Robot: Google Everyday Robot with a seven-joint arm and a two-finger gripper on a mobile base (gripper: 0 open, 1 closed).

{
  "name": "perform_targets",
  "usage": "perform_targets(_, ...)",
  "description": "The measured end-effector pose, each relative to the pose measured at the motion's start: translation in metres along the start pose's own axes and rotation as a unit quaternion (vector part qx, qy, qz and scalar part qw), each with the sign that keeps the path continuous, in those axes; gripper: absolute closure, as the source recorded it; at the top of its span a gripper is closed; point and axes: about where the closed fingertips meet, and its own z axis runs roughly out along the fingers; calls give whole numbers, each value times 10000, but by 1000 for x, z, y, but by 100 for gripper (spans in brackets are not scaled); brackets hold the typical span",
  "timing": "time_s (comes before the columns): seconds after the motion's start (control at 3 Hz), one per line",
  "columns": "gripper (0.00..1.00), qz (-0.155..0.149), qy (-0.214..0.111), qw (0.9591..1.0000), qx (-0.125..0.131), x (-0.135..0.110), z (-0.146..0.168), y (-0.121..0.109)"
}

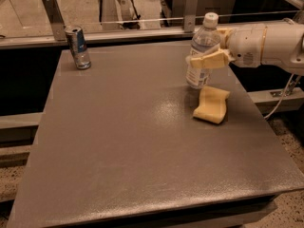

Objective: Move blue plastic bottle near sponge

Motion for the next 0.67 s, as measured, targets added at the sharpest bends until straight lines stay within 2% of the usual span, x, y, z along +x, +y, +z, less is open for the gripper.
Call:
perform_targets(0.33, 100, 134, -145, 9998, -35, 17, 22, -8)
perform_targets(0.67, 100, 144, -144, 9998, -36, 18, 23, -8)
